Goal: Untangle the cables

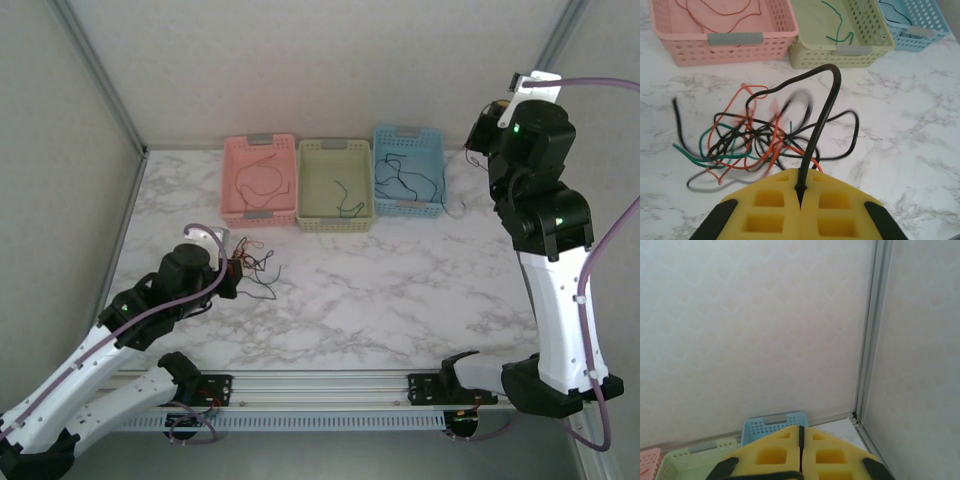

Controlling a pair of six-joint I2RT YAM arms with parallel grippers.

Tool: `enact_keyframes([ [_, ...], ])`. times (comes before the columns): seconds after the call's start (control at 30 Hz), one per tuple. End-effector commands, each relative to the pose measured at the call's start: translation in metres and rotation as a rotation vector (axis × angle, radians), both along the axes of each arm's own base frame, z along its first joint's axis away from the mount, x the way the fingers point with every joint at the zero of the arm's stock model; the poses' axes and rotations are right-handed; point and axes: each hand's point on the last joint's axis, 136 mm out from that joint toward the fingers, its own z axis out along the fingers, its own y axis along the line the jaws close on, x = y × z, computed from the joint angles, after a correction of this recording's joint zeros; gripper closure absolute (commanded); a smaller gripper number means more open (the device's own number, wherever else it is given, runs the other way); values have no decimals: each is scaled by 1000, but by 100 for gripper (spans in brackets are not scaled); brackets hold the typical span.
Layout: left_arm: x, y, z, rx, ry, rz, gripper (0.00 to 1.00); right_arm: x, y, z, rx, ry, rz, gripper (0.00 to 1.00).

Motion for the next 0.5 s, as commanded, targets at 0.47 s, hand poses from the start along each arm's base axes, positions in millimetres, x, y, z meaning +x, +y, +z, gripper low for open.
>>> enact_keyframes([
  [0.47,-2,6,-3,2,3,25,100,46,31,-20,49,42,102,100],
])
